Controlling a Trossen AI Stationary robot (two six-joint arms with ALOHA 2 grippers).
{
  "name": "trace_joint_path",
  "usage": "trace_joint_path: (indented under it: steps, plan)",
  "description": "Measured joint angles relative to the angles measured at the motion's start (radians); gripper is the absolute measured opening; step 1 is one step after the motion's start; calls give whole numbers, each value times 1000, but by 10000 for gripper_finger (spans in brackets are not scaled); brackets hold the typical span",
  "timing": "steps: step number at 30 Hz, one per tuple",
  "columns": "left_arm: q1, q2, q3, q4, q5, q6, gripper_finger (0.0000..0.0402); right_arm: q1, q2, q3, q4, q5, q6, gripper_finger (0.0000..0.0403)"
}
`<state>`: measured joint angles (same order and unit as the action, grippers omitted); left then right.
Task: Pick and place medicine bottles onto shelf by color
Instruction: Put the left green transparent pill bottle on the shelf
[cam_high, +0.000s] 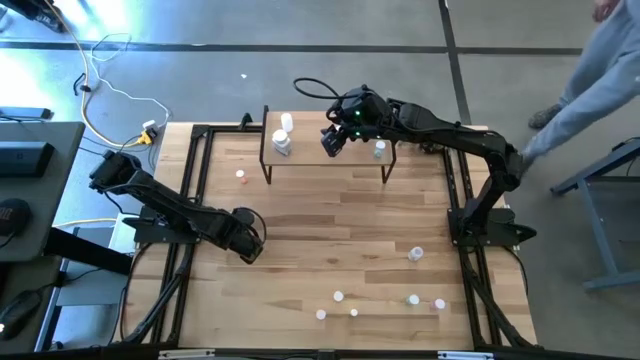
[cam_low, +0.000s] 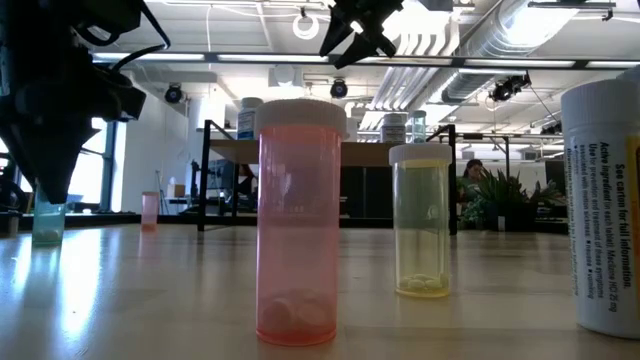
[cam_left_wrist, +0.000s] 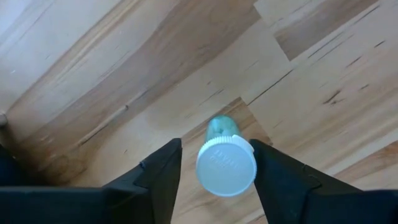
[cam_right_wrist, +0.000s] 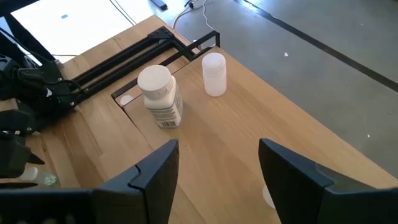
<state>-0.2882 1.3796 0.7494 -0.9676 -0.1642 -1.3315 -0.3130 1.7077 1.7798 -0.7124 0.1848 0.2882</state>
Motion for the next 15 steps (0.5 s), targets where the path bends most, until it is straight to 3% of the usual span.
trace_joint_path:
  steps: [15]
  plan:
    - [2,-3,0,0,26,52,121,0,0,0,-3,0,0,213]
